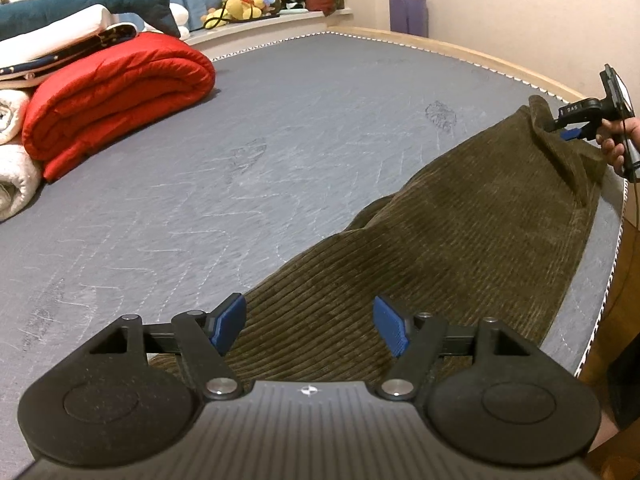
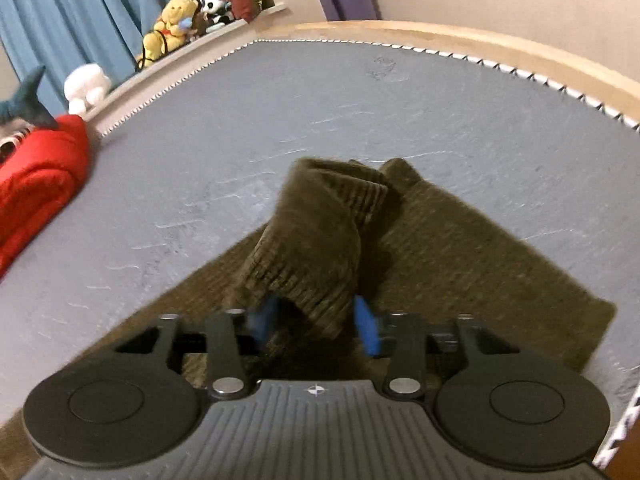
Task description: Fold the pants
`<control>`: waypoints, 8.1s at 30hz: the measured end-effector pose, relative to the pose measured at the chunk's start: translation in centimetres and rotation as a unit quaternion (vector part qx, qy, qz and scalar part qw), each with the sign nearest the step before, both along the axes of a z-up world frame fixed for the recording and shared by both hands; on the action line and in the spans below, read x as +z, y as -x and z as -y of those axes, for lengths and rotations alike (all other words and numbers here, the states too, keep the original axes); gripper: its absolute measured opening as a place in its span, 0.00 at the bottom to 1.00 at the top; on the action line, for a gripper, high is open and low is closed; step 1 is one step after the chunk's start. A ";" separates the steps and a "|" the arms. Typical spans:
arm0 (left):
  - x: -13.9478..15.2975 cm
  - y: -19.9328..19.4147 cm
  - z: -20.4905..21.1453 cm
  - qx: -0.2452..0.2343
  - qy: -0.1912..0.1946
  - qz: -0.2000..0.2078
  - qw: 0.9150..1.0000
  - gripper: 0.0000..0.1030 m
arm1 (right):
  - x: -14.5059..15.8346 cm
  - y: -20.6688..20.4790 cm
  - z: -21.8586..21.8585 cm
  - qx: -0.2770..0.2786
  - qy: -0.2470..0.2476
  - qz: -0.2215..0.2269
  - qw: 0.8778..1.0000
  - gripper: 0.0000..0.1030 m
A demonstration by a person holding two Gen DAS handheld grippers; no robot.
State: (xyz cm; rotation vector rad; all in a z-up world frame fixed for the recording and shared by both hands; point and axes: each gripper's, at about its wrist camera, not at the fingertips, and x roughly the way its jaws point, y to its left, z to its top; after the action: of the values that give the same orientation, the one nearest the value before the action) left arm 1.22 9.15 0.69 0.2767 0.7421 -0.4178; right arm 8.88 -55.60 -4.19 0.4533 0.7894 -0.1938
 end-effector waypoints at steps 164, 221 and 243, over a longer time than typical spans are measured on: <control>0.9 0.2 1.5 0.095 -0.017 0.040 0.995 0.70 | -0.2 11.5 6.2 -0.288 -0.099 -0.005 0.952 0.26; -5.3 -10.5 3.3 0.140 0.303 -0.221 0.917 0.17 | 8.5 12.0 -28.2 0.374 0.182 0.107 0.903 0.62; -8.9 -4.2 2.2 0.073 0.077 -0.227 0.968 0.60 | -0.8 7.6 -26.7 0.344 0.096 -0.132 0.925 0.79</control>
State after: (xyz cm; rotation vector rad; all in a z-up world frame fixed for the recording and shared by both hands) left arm 5.44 6.96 -8.23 -0.0261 1.1639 -0.4012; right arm 1.33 -28.86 -5.03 -0.0570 1.1384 0.3309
